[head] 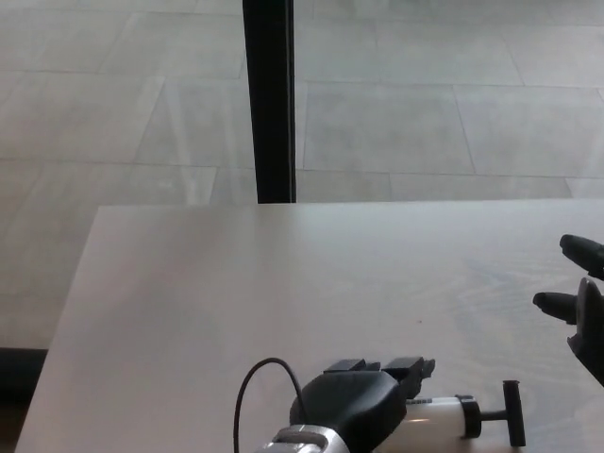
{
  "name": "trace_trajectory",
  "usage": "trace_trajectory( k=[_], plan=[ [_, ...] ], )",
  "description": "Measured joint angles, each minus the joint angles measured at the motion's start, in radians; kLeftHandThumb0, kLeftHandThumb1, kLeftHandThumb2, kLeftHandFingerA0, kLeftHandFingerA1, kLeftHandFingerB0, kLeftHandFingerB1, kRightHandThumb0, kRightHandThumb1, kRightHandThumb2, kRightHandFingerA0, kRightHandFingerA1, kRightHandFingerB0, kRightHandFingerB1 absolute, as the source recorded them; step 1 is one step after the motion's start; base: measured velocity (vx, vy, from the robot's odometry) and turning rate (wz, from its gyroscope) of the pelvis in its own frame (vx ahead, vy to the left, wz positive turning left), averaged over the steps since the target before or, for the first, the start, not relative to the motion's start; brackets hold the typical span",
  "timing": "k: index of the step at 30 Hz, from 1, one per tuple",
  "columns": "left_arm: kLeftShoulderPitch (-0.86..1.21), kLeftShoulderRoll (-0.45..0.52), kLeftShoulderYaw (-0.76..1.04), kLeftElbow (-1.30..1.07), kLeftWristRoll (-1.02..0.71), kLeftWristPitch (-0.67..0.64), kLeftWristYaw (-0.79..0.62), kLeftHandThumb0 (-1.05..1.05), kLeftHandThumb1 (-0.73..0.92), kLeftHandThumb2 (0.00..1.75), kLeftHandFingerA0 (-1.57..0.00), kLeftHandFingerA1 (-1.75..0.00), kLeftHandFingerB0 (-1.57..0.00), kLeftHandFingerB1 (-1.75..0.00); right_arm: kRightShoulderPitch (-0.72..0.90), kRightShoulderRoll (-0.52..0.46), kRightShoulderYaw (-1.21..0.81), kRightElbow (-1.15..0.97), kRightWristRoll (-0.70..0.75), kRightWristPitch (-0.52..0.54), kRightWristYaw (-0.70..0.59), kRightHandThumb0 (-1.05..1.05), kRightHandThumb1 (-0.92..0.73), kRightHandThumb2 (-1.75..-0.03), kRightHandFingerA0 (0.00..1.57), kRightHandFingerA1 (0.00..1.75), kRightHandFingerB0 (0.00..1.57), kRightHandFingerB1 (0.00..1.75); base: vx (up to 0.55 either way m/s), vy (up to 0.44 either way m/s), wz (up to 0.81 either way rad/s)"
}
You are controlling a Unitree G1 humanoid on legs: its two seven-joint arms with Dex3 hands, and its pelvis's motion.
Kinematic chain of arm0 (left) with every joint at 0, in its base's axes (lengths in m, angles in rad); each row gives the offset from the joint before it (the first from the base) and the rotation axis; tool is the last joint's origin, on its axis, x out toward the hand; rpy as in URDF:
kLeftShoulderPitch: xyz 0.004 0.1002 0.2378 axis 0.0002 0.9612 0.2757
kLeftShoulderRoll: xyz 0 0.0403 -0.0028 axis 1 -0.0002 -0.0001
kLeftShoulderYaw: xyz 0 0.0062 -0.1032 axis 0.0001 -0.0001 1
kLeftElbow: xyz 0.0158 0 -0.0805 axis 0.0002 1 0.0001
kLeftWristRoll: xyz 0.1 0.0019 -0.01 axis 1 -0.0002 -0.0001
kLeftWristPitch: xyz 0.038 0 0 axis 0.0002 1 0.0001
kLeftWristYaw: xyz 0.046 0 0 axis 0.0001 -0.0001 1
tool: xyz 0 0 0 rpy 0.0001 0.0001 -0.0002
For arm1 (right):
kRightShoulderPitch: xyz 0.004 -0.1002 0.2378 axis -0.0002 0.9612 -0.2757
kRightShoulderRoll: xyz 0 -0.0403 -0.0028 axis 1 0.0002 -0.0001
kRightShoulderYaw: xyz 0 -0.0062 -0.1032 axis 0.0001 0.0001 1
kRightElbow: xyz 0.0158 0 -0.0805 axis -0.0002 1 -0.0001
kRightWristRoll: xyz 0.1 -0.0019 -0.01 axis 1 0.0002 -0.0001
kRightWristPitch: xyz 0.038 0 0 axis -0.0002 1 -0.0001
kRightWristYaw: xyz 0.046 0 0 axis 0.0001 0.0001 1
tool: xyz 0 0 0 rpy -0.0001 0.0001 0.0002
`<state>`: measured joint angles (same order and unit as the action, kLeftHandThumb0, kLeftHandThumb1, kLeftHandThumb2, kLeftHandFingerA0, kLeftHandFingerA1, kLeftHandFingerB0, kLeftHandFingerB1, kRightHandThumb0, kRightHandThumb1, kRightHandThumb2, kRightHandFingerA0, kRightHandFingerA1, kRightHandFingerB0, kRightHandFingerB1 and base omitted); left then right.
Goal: The robot uses its left hand to lift the air pump kept on the middle of the desk and use the right hand to pull out the handle
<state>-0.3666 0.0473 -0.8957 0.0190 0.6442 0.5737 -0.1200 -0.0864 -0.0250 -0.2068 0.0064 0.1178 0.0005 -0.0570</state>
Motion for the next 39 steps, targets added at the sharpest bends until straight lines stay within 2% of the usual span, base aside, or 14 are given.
trace_trajectory(
  k=[7, 8, 14, 16, 17, 20, 21, 23, 24, 26, 27, 32, 34, 39],
  plan=[
    [-0.031, -0.004, -0.098, 0.047, 0.109, 0.059, 0.003, -0.81, 0.69, 0.61, 0.00, -0.26, -0.12, -0.33, -0.002, 0.024, -0.001, -0.022, 0.000, 0.002, -0.019, -0.58, -0.78, -0.63, 0.67, 0.88, 0.57, 0.47, 0.00, 0.000, 0.00],
    [-0.034, -0.005, -0.111, 0.055, 0.127, 0.067, 0.005, -0.85, 0.55, 0.91, 0.00, -0.29, -0.12, -0.40, -0.003, 0.026, -0.001, -0.026, 0.000, 0.002, -0.023, -0.56, -0.79, -0.63, 0.66, 0.88, 0.58, 0.48, 0.00, 0.000, 0.00],
    [-0.044, -0.014, -0.173, 0.106, 0.225, 0.104, 0.026, -0.70, 0.51, 0.88, -0.02, -0.47, -0.17, -0.49, -0.005, 0.031, -0.003, -0.062, -0.003, 0.009, -0.043, -0.48, -0.77, -0.63, 0.67, 0.93, 0.61, 0.50, 0.00, 0.000, 0.00],
    [-0.049, -0.021, -0.186, 0.126, 0.257, 0.118, 0.037, -0.69, 0.51, 0.86, -0.09, -0.53, -0.21, -0.49, -0.005, 0.033, -0.006, -0.069, -0.005, 0.010, -0.052, -0.47, -0.77, -0.63, 0.68, 0.92, 0.62, 0.51, 0.00, 0.000, 0.00],
    [-0.051, -0.024, -0.190, 0.133, 0.267, 0.122, 0.042, -0.67, 0.49, 0.85, -0.16, -0.56, -0.25, -0.51, -0.005, 0.034, -0.008, -0.071, -0.006, 0.011, -0.055, -0.42, -0.61, -1.02, 0.74, 0.89, 0.55, 0.66, 0.00, 0.000, 0.00],
    [-0.054, -0.038, -0.193, 0.168, 0.315, 0.138, 0.071, -0.68, 0.48, 0.91, -0.28, -0.60, -0.36, -0.56, -0.006, 0.044, -0.013, -0.087, -0.012, 0.013, -0.073, -0.41, -0.61, -1.02, 0.74, 0.90, 0.57, 0.67, 0.00, 0.000, 0.00],
    [-0.054, -0.042, -0.193, 0.182, 0.330, 0.142, 0.085, -0.63, 0.63, 0.59, -0.37, -0.57, -0.42, -0.44, -0.008, 0.047, -0.014, -0.090, -0.014, 0.014, -0.079, -0.45, -0.75, -0.63, 0.69, 0.96, 0.62, 0.52, 0.00, 0.000, 0.00],
    [-0.054, -0.049, -0.193, 0.211, 0.366, 0.147, 0.116, -0.57, 0.63, 0.59, -0.51, -0.66, -0.51, -0.48, -0.014, 0.056, -0.017, -0.095, -0.016, 0.017, -0.091, -0.40, -0.60, -1.01, 0.74, 0.90, 0.58, 0.67, 0.00, 0.000, 0.00],
    [-0.054, -0.051, -0.193, 0.225, 0.382, 0.151, 0.132, -0.53, 0.64, 0.59, -0.66, -0.74, -0.56, -0.51, -0.017, 0.060, -0.018, -0.098, -0.017, 0.019, -0.098, -0.43, -0.74, -0.63, 0.70, 0.94, 0.65, 0.51, 0.00, 0.000, 0.00],
    [-0.050, -0.053, -0.189, 0.254, 0.417, 0.162, 0.166, -0.50, 0.65, 0.59, -0.71, -0.76, -0.57, -0.54, -0.024, 0.065, -0.024, -0.104, -0.019, 0.024, -0.112, -0.43, -0.75, -0.63, 0.70, 0.94, 0.65, 0.51, 0.00, 0.000, 0.00],
    [-0.048, -0.054, -0.186, 0.271, 0.436, 0.168, 0.185, -0.48, 0.68, 0.59, -0.82, -1.02, -0.62, -0.56, -0.027, 0.068, -0.027, -0.111, -0.021, 0.028, -0.120, -0.37, -0.59, -1.01, 0.74, 0.89, 0.60, 0.68, 0.00, 0.000, 0.00],
    [-0.020, -0.051, -0.116, 0.286, 0.476, 0.169, 0.250, -0.21, 0.66, 0.79, -0.98, -1.40, -0.82, -0.72, -0.037, 0.088, -0.041, -0.138, -0.033, 0.041, -0.162, -0.37, -0.60, -1.01, 0.76, 0.91, 0.62, 0.69, 0.00, 0.000, 0.00],
    [0.002, -0.048, -0.069, 0.270, 0.472, 0.156, 0.264, -0.25, 0.56, 1.02, -1.17, -1.27, -0.82, -0.86, -0.038, 0.091, -0.041, -0.139, -0.037, 0.044, -0.172, -0.41, -0.77, -0.63, 0.72, 0.96, 0.69, 0.52, 0.00, 0.000, 0.00],
    [0.062, -0.048, 0.029, 0.243, 0.453, 0.082, 0.326, -0.18, 0.68, 0.83, -0.91, -1.69, -0.80, -1.10, -0.038, 0.094, -0.041, -0.141, -0.040, 0.051, -0.185, -0.37, -0.60, -1.01, 0.76, 0.91, 0.62, 0.68, 0.00, 0.000, 0.00]
  ],
)
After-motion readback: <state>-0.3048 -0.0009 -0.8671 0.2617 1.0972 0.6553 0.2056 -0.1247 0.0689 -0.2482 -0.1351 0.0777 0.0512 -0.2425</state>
